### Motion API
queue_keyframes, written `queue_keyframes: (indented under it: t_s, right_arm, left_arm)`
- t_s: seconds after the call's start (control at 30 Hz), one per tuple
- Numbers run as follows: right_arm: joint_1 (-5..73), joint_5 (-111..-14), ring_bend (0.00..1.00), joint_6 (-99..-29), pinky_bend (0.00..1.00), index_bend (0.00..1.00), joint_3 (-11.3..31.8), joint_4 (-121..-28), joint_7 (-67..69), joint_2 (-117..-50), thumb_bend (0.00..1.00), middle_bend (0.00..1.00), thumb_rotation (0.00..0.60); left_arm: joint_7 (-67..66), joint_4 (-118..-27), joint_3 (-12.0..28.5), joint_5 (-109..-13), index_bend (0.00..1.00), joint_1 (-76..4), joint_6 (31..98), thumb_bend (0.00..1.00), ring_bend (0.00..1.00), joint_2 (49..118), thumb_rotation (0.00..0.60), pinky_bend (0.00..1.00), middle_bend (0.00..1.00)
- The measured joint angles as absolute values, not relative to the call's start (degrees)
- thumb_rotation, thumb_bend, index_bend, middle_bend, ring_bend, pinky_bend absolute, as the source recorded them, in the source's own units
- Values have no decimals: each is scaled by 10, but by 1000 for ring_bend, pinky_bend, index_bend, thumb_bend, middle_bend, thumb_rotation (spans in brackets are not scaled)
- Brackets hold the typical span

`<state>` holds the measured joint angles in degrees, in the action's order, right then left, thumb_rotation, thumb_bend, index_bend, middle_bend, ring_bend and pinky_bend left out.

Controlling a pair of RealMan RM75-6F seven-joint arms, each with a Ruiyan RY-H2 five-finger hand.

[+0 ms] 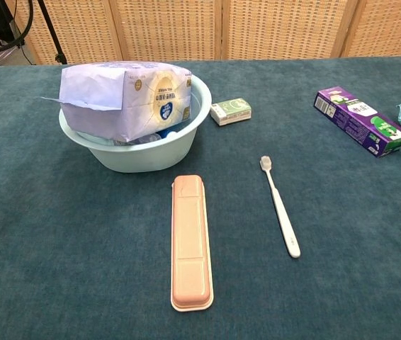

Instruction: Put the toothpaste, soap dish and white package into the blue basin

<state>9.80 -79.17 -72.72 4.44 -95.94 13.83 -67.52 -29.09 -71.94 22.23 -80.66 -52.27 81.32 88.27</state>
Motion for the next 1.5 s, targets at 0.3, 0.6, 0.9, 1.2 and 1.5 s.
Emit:
queue_keyframes:
  t_s: [0.3,0.6,0.9,1.2,1.5]
  right_arm:
    - [101,-793,0,-721,81,29,40,-960,126,-678,70,0,600]
    - [102,-799,0,-719,81,29,34,-967,104,-678,53,0,600]
    - [102,-797,0,-723,78,29,33,-967,69,-687,53,0,600]
    - [95,-814,0,-760,69,29,33,-966,28,-700,53,0,600]
    - [86,-831,0,-797,59,29,36,-959,-6,-710,53,0,600]
  left_arm:
    - [-303,-807,212,-758,194,-469,804,271,31,827,600,0,0]
    - [-292,-869,144,-751,139,-382,804,215,0,754,600,0,0]
    - [-235,-957,94,-720,121,-309,790,215,0,695,600,0,0]
    - [-162,-1006,25,-711,121,-209,806,224,0,683,600,0,0]
    - [-137,-978,9,-713,121,-160,832,242,0,718,600,0,0]
